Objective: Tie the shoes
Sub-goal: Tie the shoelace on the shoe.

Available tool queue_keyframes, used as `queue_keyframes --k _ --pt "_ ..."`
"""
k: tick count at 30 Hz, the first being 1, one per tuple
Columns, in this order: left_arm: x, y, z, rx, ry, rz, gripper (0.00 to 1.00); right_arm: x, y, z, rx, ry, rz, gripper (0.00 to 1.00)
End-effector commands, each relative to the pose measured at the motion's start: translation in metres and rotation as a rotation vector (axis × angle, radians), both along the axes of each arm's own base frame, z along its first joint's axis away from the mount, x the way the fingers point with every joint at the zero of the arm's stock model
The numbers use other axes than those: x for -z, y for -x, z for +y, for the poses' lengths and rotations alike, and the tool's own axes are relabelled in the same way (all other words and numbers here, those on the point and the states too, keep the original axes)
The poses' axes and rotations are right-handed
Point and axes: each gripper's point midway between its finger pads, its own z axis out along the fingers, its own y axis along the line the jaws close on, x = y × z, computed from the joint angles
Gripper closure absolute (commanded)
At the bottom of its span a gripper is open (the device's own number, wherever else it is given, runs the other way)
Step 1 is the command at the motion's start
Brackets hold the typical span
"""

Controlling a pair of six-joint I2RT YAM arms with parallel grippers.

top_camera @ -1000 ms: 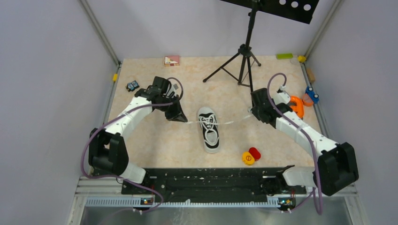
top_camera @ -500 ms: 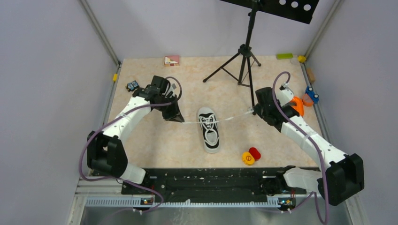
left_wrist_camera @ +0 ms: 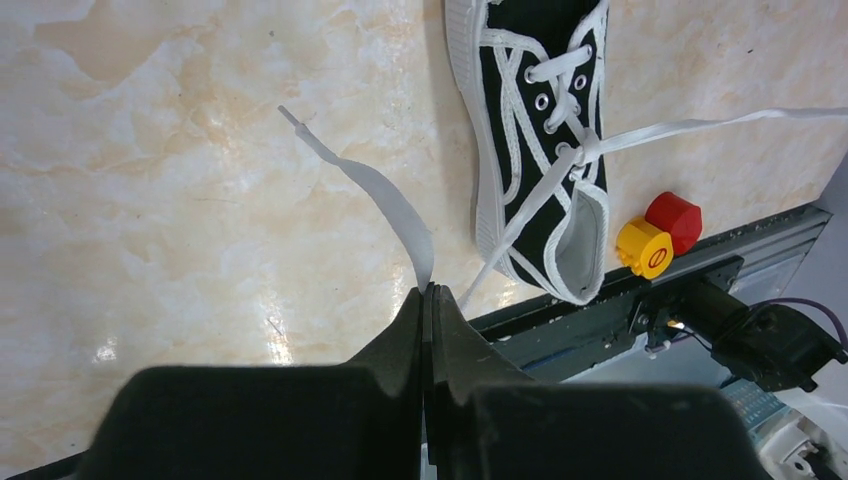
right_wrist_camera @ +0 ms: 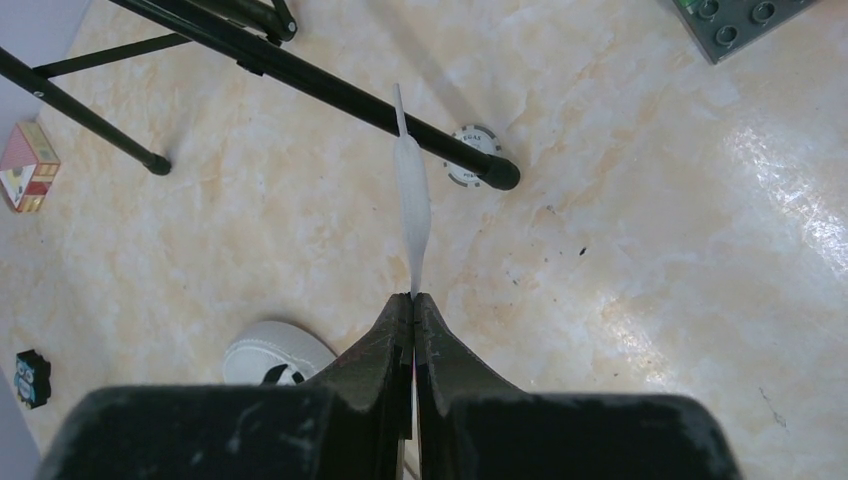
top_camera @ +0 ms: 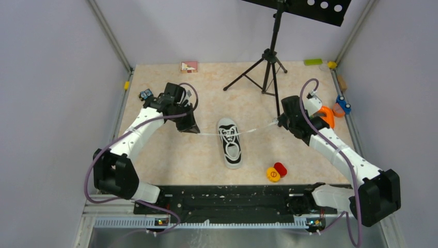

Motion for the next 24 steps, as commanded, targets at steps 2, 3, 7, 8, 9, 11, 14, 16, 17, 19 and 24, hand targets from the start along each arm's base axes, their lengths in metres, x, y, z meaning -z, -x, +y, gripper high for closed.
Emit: queue_keyframes --k 2,3,7,8,9,11,14,16,17,19,24 --pt "-0.011 -0.002 0.009 -0.018 -0.037 -0.061 1.0 -0.013 -0.001 -0.006 0.014 0.007 -0.049 1.0" --pt "-0.008 -0.001 0.011 -0.022 -0.048 -0.061 1.0 -0.013 0.0 -0.01 0.027 0.024 -0.048 1.0" --pt "0.003 0.0 0.025 -0.07 -0.111 -0.05 1.0 -0.007 0.003 -0.025 0.055 0.073 -0.037 1.0" --pt "0.008 0.001 0.03 -0.095 -0.139 -0.042 1.0 -0.003 0.003 -0.029 0.061 0.071 -0.027 1.0" --pt "0.013 0.001 0.035 -0.109 -0.161 -0.036 1.0 0.002 0.003 -0.032 0.062 0.062 -0.016 1.0" --pt "0.023 0.002 0.043 -0.12 -0.191 -0.02 1.0 0.008 0.002 -0.037 0.063 0.047 -0.018 1.0" --pt "0.032 0.005 0.044 -0.106 -0.192 -0.006 1.0 0.018 0.002 -0.042 0.071 0.054 -0.003 1.0" --pt "0.039 0.007 0.042 -0.096 -0.184 0.012 1.0 0.027 0.004 -0.046 0.08 0.067 0.021 1.0" --pt "0.043 0.008 0.041 -0.095 -0.181 0.02 1.0 0.033 0.005 -0.047 0.082 0.072 0.036 1.0" --pt "0.05 0.01 0.04 -0.092 -0.174 0.035 1.0 0.044 0.009 -0.048 0.087 0.077 0.058 1.0" --pt "0.059 0.017 0.04 -0.082 -0.173 0.055 1.0 0.063 0.016 -0.051 0.091 0.094 0.099 1.0"
